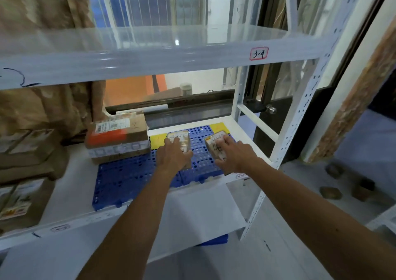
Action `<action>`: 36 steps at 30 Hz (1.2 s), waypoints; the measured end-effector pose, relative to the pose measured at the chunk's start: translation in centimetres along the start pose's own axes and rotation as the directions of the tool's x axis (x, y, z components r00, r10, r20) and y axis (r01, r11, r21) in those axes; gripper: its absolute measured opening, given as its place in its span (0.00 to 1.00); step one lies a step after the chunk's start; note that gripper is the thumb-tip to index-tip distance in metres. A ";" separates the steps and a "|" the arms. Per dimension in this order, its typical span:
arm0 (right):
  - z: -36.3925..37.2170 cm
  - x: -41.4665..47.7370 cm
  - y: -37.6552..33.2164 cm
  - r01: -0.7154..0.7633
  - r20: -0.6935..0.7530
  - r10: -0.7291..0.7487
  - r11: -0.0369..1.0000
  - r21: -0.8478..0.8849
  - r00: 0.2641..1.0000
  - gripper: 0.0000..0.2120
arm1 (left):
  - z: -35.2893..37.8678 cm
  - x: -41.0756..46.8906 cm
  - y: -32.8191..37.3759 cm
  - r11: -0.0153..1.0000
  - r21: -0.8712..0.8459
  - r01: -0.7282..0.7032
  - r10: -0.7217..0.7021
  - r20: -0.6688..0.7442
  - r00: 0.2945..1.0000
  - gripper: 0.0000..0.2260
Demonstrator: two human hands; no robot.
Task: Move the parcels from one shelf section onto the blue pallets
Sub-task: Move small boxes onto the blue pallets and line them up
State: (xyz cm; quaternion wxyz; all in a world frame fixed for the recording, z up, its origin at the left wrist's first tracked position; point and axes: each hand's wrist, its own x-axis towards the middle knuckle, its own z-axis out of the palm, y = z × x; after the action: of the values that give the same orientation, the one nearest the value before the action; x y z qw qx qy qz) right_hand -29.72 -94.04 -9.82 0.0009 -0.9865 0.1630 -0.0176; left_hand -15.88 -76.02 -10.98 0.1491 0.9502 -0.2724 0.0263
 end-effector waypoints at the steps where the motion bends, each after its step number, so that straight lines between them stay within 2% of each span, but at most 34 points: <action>1: 0.3 0.8 -0.1 0.011 0.006 -0.011 1.000 -0.012 1.000 0.32 | 0.2 0.5 -0.1 1.000 0.005 0.003 -0.003 0.000 1.000 0.27; 6: 2.0 3.6 -0.1 0.048 0.037 -0.047 0.999 -0.014 0.998 0.31 | 1.6 2.0 -0.3 1.000 0.025 -0.012 0.012 0.000 1.000 0.22; 14: 3.6 7.2 2.1 0.048 0.069 -0.050 0.998 0.042 0.996 0.33 | 3.3 2.4 1.0 0.994 0.086 0.071 -0.072 -0.001 0.997 0.24; 18: 4.6 7.4 3.1 0.060 0.078 -0.065 0.996 0.071 0.995 0.31 | 4.2 1.8 2.1 0.991 0.082 0.108 -0.104 -0.056 0.993 0.23; 25: 6.6 8.9 4.7 0.104 0.004 -0.105 0.986 0.131 0.994 0.30 | 6.0 2.0 4.5 0.975 0.112 0.191 -0.185 -0.067 0.980 0.23; 31: 8.3 9.9 5.9 0.130 0.065 -0.141 0.981 0.145 0.988 0.32 | 8.6 2.3 5.5 0.959 0.214 0.185 -0.177 -0.055 0.983 0.25; 36: 8.8 10.1 6.0 0.120 0.040 -0.129 0.978 0.168 0.991 0.33 | 8.6 2.7 5.5 0.953 0.231 0.195 -0.192 -0.037 0.981 0.26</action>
State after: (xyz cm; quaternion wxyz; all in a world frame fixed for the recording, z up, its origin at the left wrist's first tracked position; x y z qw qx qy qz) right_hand -21.76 -103.00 -18.29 0.0856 -0.9914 0.0988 -0.0059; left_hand -16.68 -84.39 -17.36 0.0401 0.9830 -0.1721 0.0502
